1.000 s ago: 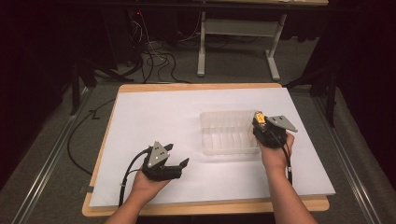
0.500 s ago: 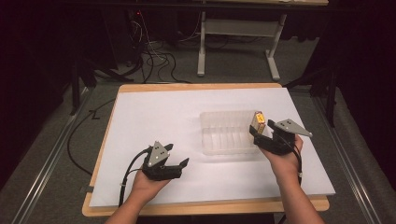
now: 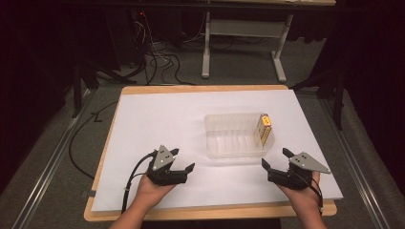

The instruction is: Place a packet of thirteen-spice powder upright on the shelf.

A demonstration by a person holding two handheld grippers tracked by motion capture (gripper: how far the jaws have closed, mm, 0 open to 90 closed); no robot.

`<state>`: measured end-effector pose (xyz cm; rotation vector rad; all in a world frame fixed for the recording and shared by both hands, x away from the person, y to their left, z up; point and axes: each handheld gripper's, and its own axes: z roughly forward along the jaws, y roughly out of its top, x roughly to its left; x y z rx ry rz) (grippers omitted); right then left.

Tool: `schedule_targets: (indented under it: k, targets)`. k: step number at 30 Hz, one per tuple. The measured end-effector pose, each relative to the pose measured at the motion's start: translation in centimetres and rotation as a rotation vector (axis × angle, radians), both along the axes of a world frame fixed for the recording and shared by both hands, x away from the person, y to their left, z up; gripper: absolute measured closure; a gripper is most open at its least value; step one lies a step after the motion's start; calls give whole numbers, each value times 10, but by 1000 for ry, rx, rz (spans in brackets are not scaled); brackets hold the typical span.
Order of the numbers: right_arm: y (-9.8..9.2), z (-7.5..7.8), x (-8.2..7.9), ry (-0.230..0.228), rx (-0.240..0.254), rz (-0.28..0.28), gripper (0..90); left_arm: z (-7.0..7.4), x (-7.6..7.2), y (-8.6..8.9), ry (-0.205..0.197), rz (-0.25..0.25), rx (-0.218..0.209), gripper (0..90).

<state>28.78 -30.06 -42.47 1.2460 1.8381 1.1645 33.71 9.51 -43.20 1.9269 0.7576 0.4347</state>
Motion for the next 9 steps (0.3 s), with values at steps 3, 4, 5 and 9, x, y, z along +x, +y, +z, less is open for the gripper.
schedule_targets:
  k: [3,4,5,9]
  targets:
    - [-1,-7,3,19,-14,4,144,-2,1,-2,12,2,5,238]
    - [-2,-7,4,21,-9,2,144,-3,1,-3,14,3,5,238]
    - [-2,-6,4,15,-5,1,145,-3,1,-3,16,3,6,238]
    - [-3,-7,6,19,-5,4,145,-5,0,-5,21,1,9,238]
